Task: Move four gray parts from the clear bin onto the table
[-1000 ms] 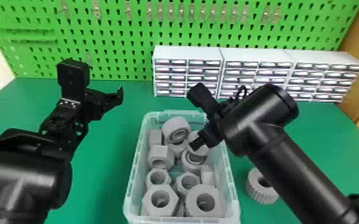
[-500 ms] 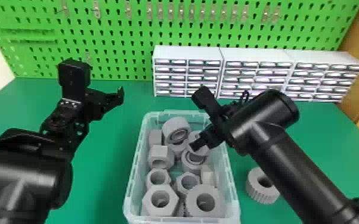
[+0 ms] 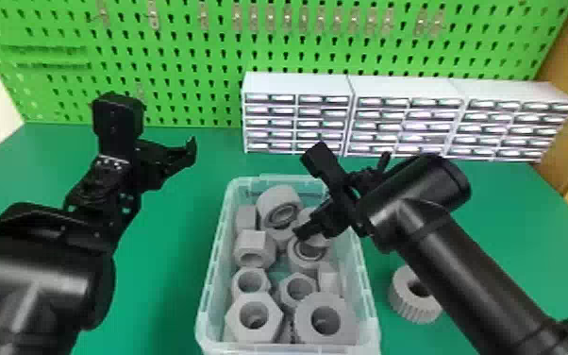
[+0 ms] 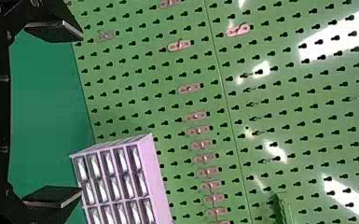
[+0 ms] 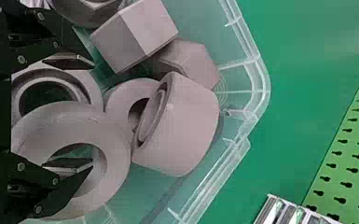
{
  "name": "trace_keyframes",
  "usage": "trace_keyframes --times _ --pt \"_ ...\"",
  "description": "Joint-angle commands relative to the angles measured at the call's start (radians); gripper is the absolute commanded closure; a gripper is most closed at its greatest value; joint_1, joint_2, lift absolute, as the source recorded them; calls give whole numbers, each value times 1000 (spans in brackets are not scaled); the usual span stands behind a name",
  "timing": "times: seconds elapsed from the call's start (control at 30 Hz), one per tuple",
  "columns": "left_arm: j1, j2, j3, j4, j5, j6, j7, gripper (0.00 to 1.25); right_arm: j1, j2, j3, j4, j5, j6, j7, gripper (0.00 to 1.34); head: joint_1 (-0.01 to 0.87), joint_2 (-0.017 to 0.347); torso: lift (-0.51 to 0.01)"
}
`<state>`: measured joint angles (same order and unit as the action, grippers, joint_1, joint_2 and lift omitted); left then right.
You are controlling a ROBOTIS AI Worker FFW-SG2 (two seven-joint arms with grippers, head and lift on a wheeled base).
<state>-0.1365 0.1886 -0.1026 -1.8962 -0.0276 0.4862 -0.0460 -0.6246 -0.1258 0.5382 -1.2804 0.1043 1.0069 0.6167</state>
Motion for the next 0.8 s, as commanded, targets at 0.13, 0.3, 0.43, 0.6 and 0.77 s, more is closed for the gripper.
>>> trace_keyframes --times 0.13,0.3,0.43,0.6,0.77 --pt "-2 0 -2 0 0 0 0 121 2 -1 0 49 -5 -40 0 516 686 26 -50" --pt "-2 -1 -2 2 0 0 0 121 6 -3 0 58 -8 -44 0 518 686 26 -50" --pt "-2 0 -3 2 0 0 0 121 9 -3 0 58 -9 -45 0 539 686 26 -50" --pt "-2 0 -2 2 0 0 0 121 9 -3 9 58 -8 -45 0 904 686 26 -50" --pt "0 0 -2 2 0 0 0 121 19 -3 8 46 0 -68 -2 1187 686 26 -50"
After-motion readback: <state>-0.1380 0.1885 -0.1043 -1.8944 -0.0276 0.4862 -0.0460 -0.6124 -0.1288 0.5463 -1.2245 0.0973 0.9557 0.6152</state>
